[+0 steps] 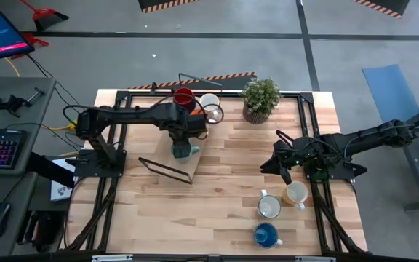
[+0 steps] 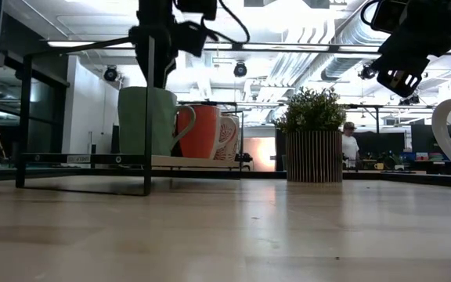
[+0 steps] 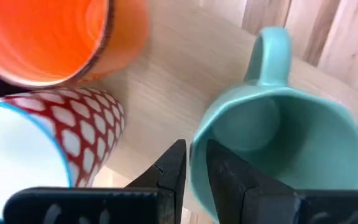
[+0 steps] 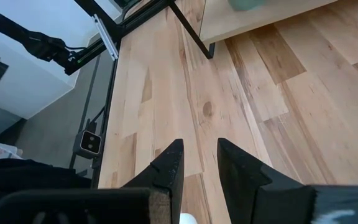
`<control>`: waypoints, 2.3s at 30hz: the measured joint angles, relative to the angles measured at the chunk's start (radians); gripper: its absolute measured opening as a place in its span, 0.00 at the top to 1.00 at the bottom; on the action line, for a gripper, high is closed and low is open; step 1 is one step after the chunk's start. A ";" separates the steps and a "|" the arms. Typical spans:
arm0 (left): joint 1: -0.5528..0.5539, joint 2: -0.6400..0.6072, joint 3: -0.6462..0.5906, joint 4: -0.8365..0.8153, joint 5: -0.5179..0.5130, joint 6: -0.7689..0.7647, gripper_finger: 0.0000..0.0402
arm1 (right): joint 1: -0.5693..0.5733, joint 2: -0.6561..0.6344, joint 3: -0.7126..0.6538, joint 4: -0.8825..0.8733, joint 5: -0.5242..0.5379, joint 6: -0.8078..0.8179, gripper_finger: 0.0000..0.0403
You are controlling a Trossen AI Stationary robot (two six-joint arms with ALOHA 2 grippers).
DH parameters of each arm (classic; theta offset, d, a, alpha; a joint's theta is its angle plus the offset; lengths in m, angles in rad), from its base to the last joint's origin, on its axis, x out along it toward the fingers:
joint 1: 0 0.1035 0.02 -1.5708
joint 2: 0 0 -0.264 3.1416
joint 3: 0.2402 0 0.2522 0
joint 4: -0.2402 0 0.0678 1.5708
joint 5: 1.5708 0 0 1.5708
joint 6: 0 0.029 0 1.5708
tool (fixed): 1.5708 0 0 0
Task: Place coffee mugs
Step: Put the light blue cup on the shelf
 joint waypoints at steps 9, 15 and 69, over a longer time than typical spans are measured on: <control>-0.036 -0.098 0.086 -0.104 0.115 -0.168 0.87 | 0.000 0.015 0.000 0.043 0.200 0.004 0.81; -0.146 -0.209 0.086 -0.198 0.186 -0.303 0.87 | -0.002 0.113 0.000 0.275 0.229 -0.207 0.81; -1.186 -0.372 -0.475 0.289 -0.541 -1.583 0.87 | -0.258 0.888 0.560 0.308 0.016 -0.483 0.81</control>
